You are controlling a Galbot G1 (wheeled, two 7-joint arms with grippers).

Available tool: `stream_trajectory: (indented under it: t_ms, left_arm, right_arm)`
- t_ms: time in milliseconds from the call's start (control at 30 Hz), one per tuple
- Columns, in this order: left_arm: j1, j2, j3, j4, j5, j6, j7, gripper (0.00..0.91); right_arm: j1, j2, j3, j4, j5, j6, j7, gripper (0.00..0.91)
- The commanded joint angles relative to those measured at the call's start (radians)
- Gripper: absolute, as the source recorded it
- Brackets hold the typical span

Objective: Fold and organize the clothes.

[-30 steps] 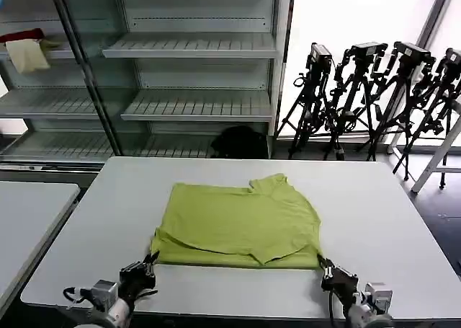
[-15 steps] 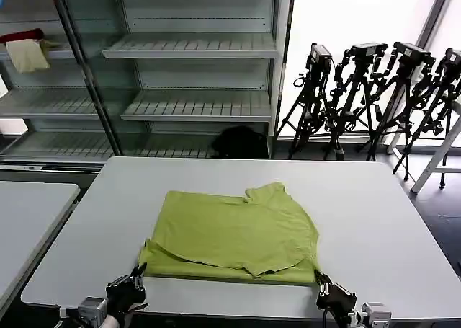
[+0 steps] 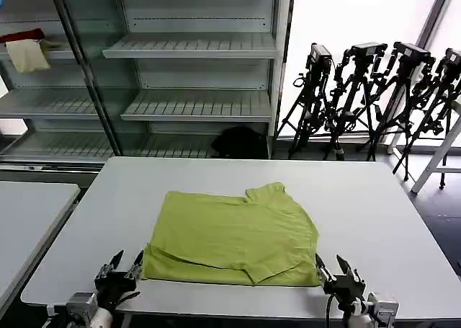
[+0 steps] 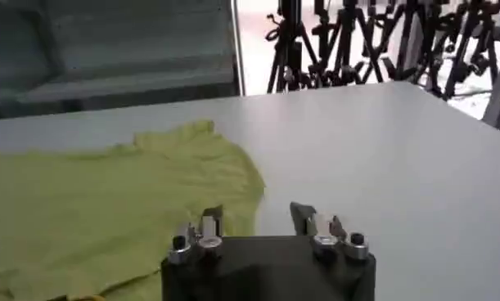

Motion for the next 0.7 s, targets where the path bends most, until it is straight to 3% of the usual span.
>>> stream_trajectory:
  t_ms: [33, 133, 300, 433, 700]
  left_arm:
    - [-0.408, 0.028, 0.016, 0.155, -0.086, 0.070, 0.110, 0.907]
    - [-0.532, 0.069, 0.057, 0.261, -0.108, 0.072, 0.154, 0.907]
    - [-0.720, 0.150, 0.165, 0.463, -0.089, 0.072, 0.187, 0.907]
    - [-0.825, 0.153, 0.224, 0.633, -0.067, 0.072, 0.199, 0.907]
    - [-0.920, 0.127, 0.285, 0.799, -0.009, 0.074, 0.239, 0.907]
  right_arm:
    - [0.355, -0.016, -0.056, -0.186, 0.056, -0.002, -0.039, 0.907]
    - [0.497, -0.030, -0.109, -0.312, 0.113, -0.004, -0.029, 0.907]
    - [0.717, 0.001, -0.173, -0.614, 0.067, -0.006, -0.028, 0.907]
    - [0.790, 0.028, -0.206, -0.732, 0.009, -0.006, -0.039, 0.907]
    - [0.842, 0.083, -0.217, -0.887, -0.079, -0.005, -0.057, 0.907]
